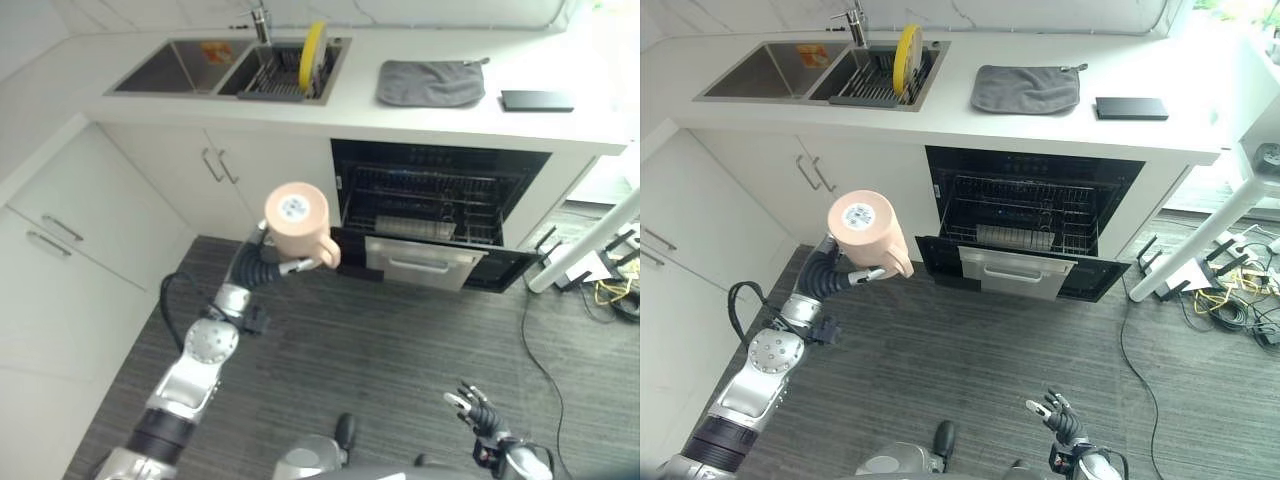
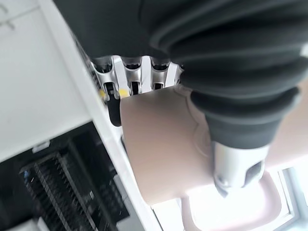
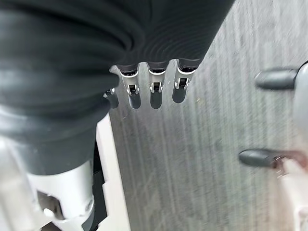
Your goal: Place the dishes in the dishwasher.
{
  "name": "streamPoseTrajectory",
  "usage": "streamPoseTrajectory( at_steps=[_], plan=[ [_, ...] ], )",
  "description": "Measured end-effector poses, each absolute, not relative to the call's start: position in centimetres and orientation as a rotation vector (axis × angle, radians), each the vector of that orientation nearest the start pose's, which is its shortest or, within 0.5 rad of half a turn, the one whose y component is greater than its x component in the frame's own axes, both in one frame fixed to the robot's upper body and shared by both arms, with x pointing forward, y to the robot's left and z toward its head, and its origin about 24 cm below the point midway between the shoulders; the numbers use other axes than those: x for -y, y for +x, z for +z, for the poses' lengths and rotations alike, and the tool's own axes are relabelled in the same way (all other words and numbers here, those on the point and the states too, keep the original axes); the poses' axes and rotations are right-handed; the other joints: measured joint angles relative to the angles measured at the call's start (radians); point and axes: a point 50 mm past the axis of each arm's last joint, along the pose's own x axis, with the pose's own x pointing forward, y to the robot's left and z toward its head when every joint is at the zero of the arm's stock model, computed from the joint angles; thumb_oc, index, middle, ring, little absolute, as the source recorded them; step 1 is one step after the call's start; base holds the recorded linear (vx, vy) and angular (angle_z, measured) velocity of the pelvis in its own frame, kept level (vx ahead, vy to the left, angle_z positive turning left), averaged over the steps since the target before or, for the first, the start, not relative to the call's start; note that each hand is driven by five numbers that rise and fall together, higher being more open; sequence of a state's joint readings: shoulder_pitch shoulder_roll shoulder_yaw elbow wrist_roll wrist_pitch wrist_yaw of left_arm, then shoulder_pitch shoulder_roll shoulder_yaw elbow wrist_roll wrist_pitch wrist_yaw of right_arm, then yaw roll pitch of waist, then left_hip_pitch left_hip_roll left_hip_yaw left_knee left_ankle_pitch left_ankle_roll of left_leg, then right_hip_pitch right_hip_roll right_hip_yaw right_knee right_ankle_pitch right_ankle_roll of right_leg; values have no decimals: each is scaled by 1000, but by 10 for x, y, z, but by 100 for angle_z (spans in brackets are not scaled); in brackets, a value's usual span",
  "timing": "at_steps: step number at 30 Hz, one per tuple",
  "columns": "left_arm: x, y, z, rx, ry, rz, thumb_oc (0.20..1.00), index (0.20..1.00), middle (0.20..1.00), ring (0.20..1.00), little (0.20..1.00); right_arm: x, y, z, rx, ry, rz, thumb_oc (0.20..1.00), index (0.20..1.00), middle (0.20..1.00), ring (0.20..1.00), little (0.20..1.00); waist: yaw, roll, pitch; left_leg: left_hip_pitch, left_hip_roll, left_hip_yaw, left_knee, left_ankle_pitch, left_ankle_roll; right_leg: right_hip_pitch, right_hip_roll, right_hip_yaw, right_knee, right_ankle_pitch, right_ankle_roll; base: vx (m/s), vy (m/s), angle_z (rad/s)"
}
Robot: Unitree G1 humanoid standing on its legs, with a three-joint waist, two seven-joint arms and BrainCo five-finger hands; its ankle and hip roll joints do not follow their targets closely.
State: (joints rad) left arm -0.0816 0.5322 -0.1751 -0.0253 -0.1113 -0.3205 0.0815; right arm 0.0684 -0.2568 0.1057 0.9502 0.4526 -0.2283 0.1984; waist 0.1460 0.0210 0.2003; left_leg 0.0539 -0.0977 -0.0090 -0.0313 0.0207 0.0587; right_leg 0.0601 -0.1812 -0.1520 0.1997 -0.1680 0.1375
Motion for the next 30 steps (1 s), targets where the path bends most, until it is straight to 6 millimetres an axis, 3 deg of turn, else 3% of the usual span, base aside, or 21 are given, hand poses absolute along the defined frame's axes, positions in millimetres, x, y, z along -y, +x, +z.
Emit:
streamPoseTrajectory(
  at_steps=[1, 2, 3, 6, 7, 8, 9, 11, 13, 15, 17, 18, 20, 22, 23, 25, 28, 29, 30],
  plan=[
    [-192, 259, 103, 373, 379, -174, 200, 200, 200, 200, 200, 227, 140, -127, -736, 176, -74, 1000, 1000, 1000, 1000, 1000, 4, -1, 0, 14, 2, 3, 1, -2, 6, -27, -10, -1, 80, -17, 20, 198, 140, -2],
    [-192, 259, 102, 365, 381, -182, 200, 200, 200, 200, 200, 225, 142, -126, -726, 178, -61, 1000, 1000, 1000, 1000, 1000, -5, -8, -2, 31, 12, 1, 0, -20, 23, -106, -11, 5, 244, -52, 46, 307, 164, -7],
    [-194, 258, 99, 352, 383, -175, 200, 200, 200, 200, 200, 224, 142, -126, -725, 179, -53, 1000, 1000, 1000, 1000, 1000, -2, -16, -4, 42, 14, 12, 0, -30, 34, -162, -13, 6, 328, -54, 46, 324, 103, -9],
    [-205, 250, 87, 296, 369, -143, 200, 200, 200, 200, 200, 220, 145, -121, -699, 165, -26, 1000, 1000, 1000, 1000, 1000, -6, -25, -13, 71, 13, 53, 0, -52, 14, -214, -10, -10, 260, -22, -1, 263, -3, -33],
    [-207, 245, 80, 266, 358, -134, 200, 200, 200, 200, 200, 215, 144, -117, -676, 166, -7, 1000, 1000, 1000, 1000, 1000, -15, -29, -18, 86, 16, 58, 0, -62, 4, -204, -17, -34, 134, 50, -26, 300, -71, -21],
    [-205, 243, 76, 257, 348, -135, 200, 200, 200, 200, 200, 215, 144, -117, -686, 168, -11, 1000, 1000, 1000, 1000, 1000, -27, -18, -28, 87, 33, 52, 2, -69, -8, -198, -8, -58, 107, 72, -21, 325, -99, -5],
    [-204, 243, 75, 256, 344, -134, 200, 200, 200, 200, 200, 215, 145, -116, -690, 167, -14, 1000, 1000, 1000, 1000, 1000, -32, -10, -33, 85, 49, 51, 3, -72, -13, -186, 8, -70, 77, 84, -33, 414, -216, 5],
    [-206, 243, 75, 258, 343, -120, 200, 200, 200, 200, 200, 218, 153, -114, -702, 149, -13, 1000, 1000, 1000, 1000, 1000, -59, -3, -34, 83, 68, 53, 23, -85, -39, -203, 14, -83, 160, 52, -53, 414, -285, 9],
    [-207, 244, 72, 255, 340, -106, 200, 200, 200, 200, 200, 220, 154, -115, -725, 144, -19, 1000, 1000, 1000, 1000, 1000, -62, -15, -34, 65, 70, 103, 112, -108, -76, -159, 14, -106, 137, 17, -79, 288, -219, 14],
    [-207, 246, 74, 267, 337, -91, 200, 200, 200, 200, 200, 216, 158, -116, -752, 137, -3, 1000, 1000, 1000, 1000, 1000, -59, -45, -35, -61, 83, 160, 382, -108, -87, -134, 9, -133, 113, -10, -95, 284, -105, 29],
    [-207, 246, 75, 271, 335, -83, 200, 200, 200, 200, 200, 216, 158, -120, -779, 123, 4, 1000, 1000, 1000, 1000, 1000, -41, -43, -37, -184, 138, 182, 653, -71, -120, -104, 29, -124, 91, -22, -137, 217, 47, -2],
    [-207, 246, 73, 263, 335, -84, 200, 200, 200, 200, 200, 219, 152, -125, -810, 115, -8, 1000, 1000, 1000, 1000, 1000, -33, -42, -46, -227, 167, 177, 708, -72, -110, -70, 48, -130, 45, -8, -148, 212, 241, -16],
    [-206, 246, 77, 279, 330, -85, 200, 200, 200, 200, 200, 226, 138, -131, -860, 103, -43, 1000, 1000, 1000, 1000, 1000, -39, -25, -77, -224, 214, 178, 548, -83, -104, -22, 78, -138, -32, 39, -139, 187, 344, -6],
    [-199, 245, 87, 324, 321, -107, 200, 200, 200, 200, 200, 240, 126, -133, -890, 79, -100, 1000, 1000, 1000, 1000, 1000, -63, 14, -89, -186, 293, 178, 206, -27, -184, 6, 111, -156, -96, 69, -137, 107, 267, 12],
    [-195, 247, 92, 348, 314, -120, 200, 200, 200, 200, 200, 248, 120, -133, -903, 59, -117, 1000, 1000, 1000, 1000, 1000, -72, 25, -82, -189, 318, 158, 135, 12, -219, 4, 116, -165, -95, 68, -137, 88, 242, 11],
    [-185, 248, 84, 320, 307, -161, 200, 200, 200, 200, 200, 256, 98, -137, -966, 24, -143, 1000, 1000, 1000, 1000, 1000, -98, 27, -79, -163, 362, 248, 79, 32, -206, 42, 101, -194, -128, 69, -128, 64, 214, 13],
    [-174, 248, 79, 300, 305, -208, 200, 200, 200, 200, 200, 264, 82, -141, -1014, 18, -197, 1000, 1000, 1000, 1000, 1000, -116, 9, -76, -47, 315, 297, -7, 38, -208, 58, 51, -183, -138, 71, -94, 66, 143, -3],
    [-173, 250, 81, 307, 303, -210, 200, 200, 200, 200, 200, 268, 75, -143, -1037, 26, -226, 1000, 1000, 1000, 1000, 1000, -117, 16, -78, -10, 293, 297, -31, 54, -188, 59, 46, -183, -137, 73, -77, 75, 79, 3],
    [-173, 251, 83, 310, 302, -209, 200, 200, 200, 200, 200, 271, 67, -145, -1064, 21, -244, 1000, 1000, 1000, 1000, 1000, -116, 43, -84, 37, 282, 294, -37, 113, -157, 57, 53, -185, -133, 69, -56, 70, 63, 27]
  ],
)
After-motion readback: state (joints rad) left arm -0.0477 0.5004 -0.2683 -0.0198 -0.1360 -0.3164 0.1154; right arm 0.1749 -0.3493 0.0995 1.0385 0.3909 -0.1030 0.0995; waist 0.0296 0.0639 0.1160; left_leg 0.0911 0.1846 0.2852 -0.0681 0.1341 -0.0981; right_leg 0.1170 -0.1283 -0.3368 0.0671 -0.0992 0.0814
